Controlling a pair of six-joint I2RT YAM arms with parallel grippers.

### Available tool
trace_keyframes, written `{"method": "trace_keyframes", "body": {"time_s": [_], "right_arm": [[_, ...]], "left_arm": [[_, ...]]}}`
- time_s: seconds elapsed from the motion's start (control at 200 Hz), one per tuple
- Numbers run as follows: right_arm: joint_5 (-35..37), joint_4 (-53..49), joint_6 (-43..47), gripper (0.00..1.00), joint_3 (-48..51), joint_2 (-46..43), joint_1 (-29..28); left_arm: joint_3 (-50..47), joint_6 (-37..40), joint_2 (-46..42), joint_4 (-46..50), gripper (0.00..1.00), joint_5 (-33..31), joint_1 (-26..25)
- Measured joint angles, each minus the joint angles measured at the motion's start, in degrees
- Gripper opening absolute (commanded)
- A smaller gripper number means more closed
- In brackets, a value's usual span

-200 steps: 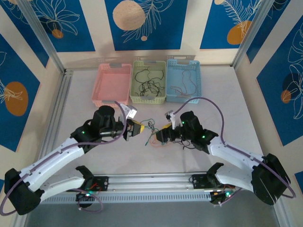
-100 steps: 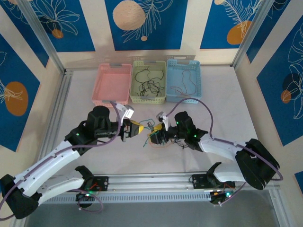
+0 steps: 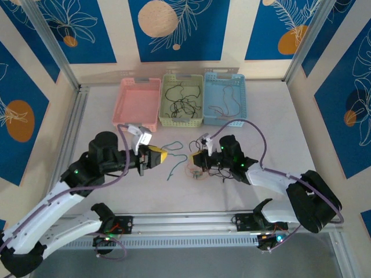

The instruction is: Untangle the cables

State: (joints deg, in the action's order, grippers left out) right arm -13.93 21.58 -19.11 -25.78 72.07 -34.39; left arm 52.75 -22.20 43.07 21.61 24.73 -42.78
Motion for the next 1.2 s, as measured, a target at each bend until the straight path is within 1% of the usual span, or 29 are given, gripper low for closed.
{"method": "trace_keyframes", "body": {"time_s": [0.115, 0.235, 0.295, 0.365, 0.47, 0.68, 0.81, 0.9, 1.02, 1.2], "right_arm": [[0.4, -0.9, -0.5, 0.00, 3.6, -2.6, 2.4], [0.7, -1.6, -1.6, 0.00, 6.0, -4.8, 4.2], [0.9, -1.7, -2.0, 0.00, 6.1, -5.0, 4.7], [1.1, -1.6, -2.3, 0.00, 6.1, -5.0, 5.1], [1.1, -1.5, -2.6, 0.00, 6.1, -5.0, 5.4], [1.2, -1.2, -3.7, 0.00, 6.8, -5.4, 6.4], [1.5, -1.2, -3.9, 0.00, 7.9, -6.6, 6.7], [1.5, -1.0, -3.9, 0.00, 7.9, -6.8, 6.7], [1.5, -1.0, -3.9, 0.00, 7.9, -7.0, 6.7], [1.5, -0.7, -3.9, 0.00, 8.3, -7.5, 6.7]], "left_arm": [[2.3, 1.3, -2.4, 3.0, 0.00, -3.0, 0.0], [3.6, 2.7, -3.7, 5.8, 0.00, -8.0, 0.0], [4.9, 3.3, -2.8, 7.6, 0.00, -10.9, 0.0], [7.2, 4.4, 0.2, 9.0, 0.00, -14.0, 0.3], [11.7, 6.7, 7.1, 10.6, 0.00, -18.0, 2.6], [20.6, 10.8, 23.8, 11.1, 0.00, -24.9, 13.7], [23.7, 11.3, 32.8, 10.5, 0.00, -25.3, 21.7], [27.5, 10.7, 39.8, 10.2, 0.00, -25.2, 25.8], [35.1, 9.3, 50.1, 9.2, 0.00, -26.0, 28.5], [43.9, 7.4, 61.8, 8.1, 0.00, -27.4, 30.1]]}}
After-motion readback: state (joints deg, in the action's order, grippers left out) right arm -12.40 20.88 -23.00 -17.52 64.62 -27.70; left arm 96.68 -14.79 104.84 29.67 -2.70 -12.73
